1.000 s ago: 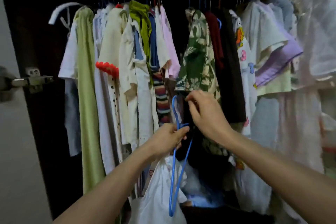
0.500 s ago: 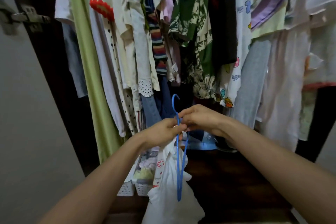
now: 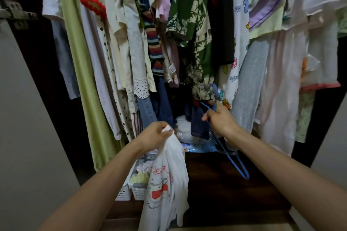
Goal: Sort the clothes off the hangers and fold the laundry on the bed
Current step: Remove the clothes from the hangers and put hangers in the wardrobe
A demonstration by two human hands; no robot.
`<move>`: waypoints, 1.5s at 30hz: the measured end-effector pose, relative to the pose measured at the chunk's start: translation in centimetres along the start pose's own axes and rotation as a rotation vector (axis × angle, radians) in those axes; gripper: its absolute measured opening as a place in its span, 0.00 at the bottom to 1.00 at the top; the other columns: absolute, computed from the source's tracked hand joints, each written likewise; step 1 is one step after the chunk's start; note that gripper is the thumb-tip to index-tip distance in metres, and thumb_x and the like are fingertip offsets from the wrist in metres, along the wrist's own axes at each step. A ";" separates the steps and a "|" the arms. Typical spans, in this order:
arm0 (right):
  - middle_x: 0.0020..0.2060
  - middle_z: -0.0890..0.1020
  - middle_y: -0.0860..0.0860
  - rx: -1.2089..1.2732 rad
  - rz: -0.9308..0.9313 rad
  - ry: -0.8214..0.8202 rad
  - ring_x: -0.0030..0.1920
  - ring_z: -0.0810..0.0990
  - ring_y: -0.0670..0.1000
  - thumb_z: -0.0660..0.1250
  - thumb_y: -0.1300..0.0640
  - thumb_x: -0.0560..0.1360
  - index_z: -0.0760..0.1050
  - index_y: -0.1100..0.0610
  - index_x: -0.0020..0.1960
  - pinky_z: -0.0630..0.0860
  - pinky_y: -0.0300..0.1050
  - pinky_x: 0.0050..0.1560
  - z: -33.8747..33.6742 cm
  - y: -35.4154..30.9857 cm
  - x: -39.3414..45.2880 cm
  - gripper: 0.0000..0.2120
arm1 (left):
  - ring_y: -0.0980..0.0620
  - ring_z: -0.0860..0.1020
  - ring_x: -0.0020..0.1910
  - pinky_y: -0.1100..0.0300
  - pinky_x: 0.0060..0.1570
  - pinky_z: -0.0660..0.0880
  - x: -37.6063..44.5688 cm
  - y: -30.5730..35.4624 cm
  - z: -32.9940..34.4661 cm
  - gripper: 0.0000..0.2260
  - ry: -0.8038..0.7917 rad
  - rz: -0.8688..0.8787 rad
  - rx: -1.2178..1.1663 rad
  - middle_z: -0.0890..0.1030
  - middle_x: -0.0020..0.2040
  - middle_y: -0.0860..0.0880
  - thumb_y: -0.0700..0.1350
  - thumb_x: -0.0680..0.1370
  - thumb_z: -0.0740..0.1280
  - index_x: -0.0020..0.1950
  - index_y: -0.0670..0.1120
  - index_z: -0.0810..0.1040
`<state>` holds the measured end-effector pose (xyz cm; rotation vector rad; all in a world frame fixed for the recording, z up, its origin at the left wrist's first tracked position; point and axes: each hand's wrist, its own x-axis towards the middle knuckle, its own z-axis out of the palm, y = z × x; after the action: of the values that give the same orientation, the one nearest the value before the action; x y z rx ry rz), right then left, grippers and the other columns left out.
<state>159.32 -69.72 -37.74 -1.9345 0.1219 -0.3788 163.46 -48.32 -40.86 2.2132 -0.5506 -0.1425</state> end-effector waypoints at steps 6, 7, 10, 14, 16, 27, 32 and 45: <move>0.17 0.63 0.47 0.377 -0.009 0.265 0.18 0.60 0.45 0.57 0.54 0.82 0.73 0.58 0.31 0.58 0.36 0.20 -0.5 1.8 -0.6 0.22 | 0.53 0.75 0.38 0.59 0.42 0.70 0.8 -0.3 0.9 0.11 0.136 0.046 -0.121 0.80 0.39 0.43 0.44 0.81 0.63 0.45 0.39 0.80; 0.16 0.61 0.47 0.453 0.002 0.276 0.18 0.58 0.44 0.57 0.54 0.82 0.71 0.57 0.30 0.56 0.36 0.20 -0.4 1.8 -0.9 0.22 | 0.53 0.75 0.39 0.58 0.43 0.70 1.0 -0.5 1.0 0.11 0.176 0.025 -0.160 0.79 0.39 0.45 0.44 0.81 0.63 0.44 0.39 0.79; 0.18 0.59 0.46 0.639 0.006 0.214 0.18 0.55 0.44 0.56 0.54 0.81 0.68 0.57 0.30 0.52 0.34 0.21 0.0 1.1 -1.9 0.21 | 0.51 0.76 0.40 0.56 0.44 0.71 1.6 -1.0 1.2 0.13 0.251 -0.072 -0.197 0.81 0.40 0.46 0.47 0.80 0.64 0.43 0.40 0.80; 0.19 0.59 0.46 0.837 -0.062 0.077 0.20 0.55 0.44 0.55 0.54 0.82 0.68 0.58 0.32 0.53 0.38 0.23 1.0 -0.2 -2.3 0.20 | 0.51 0.73 0.40 0.56 0.44 0.68 1.9 -1.4 1.2 0.15 0.227 -0.140 -0.233 0.76 0.39 0.45 0.54 0.79 0.62 0.42 0.44 0.75; 0.22 0.60 0.47 0.912 -0.083 0.044 0.22 0.57 0.44 0.55 0.55 0.82 0.70 0.57 0.31 0.57 0.37 0.25 1.7 -0.5 -2.3 0.21 | 0.50 0.73 0.40 0.56 0.44 0.68 1.8 -1.2 1.3 0.13 0.229 -0.131 -0.252 0.75 0.39 0.45 0.52 0.81 0.61 0.43 0.44 0.74; 0.23 0.66 0.48 0.969 -0.063 0.043 0.28 0.59 0.47 0.56 0.59 0.81 0.67 0.59 0.34 0.59 0.41 0.33 4.6 0.7 -1.7 0.17 | 0.45 0.78 0.39 0.54 0.44 0.73 1.2 -0.2 0.5 0.17 0.258 -0.169 -0.419 0.80 0.41 0.38 0.49 0.83 0.60 0.45 0.37 0.79; 0.22 0.68 0.46 1.022 -0.080 0.041 0.28 0.59 0.47 0.56 0.60 0.81 0.67 0.58 0.33 0.60 0.40 0.33 4.7 0.4 -0.9 0.17 | 0.43 0.79 0.40 0.50 0.46 0.76 1.0 -0.9 0.2 0.18 0.250 -0.183 -0.422 0.82 0.42 0.37 0.51 0.83 0.60 0.50 0.37 0.79; 0.20 0.60 0.49 1.122 -0.034 -0.137 0.24 0.57 0.48 0.51 0.62 0.79 0.60 0.54 0.20 0.60 0.43 0.34 6.2 0.1 0.6 0.27 | 0.46 0.82 0.50 0.52 0.56 0.76 1.3 -1.2 -1.5 0.17 0.267 -0.174 -0.520 0.84 0.50 0.43 0.51 0.83 0.57 0.53 0.43 0.82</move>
<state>161.85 -64.41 -39.81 -0.8456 -0.1878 -0.2449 165.48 -47.15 -40.63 1.7304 -0.1466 -0.0679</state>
